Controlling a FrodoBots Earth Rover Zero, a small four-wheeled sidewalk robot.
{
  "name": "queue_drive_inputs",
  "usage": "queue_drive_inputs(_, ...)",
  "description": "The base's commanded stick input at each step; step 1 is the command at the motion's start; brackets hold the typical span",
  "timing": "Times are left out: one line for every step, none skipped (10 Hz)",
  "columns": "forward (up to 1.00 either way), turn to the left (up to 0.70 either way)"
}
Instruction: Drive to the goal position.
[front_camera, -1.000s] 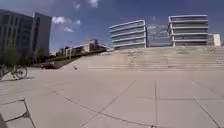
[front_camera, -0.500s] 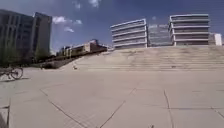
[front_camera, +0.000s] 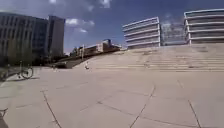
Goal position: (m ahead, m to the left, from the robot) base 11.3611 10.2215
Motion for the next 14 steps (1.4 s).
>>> queue_drive_inputs(0.70,0.08)
queue_drive_inputs(0.70,0.03)
queue_drive_inputs(0.70,0.03)
queue_drive_inputs(0.70,0.02)
queue_drive_inputs(0.70,0.02)
queue_drive_inputs(0.70,0.03)
queue_drive_inputs(0.70,0.02)
queue_drive_inputs(0.70,0.02)
queue_drive_inputs(0.70,0.02)
queue_drive_inputs(0.70,0.03)
queue_drive_inputs(0.70,0.16)
queue_drive_inputs(0.70,0.29)
queue_drive_inputs(0.70,0.33)
queue_drive_inputs(0.70,0.33)
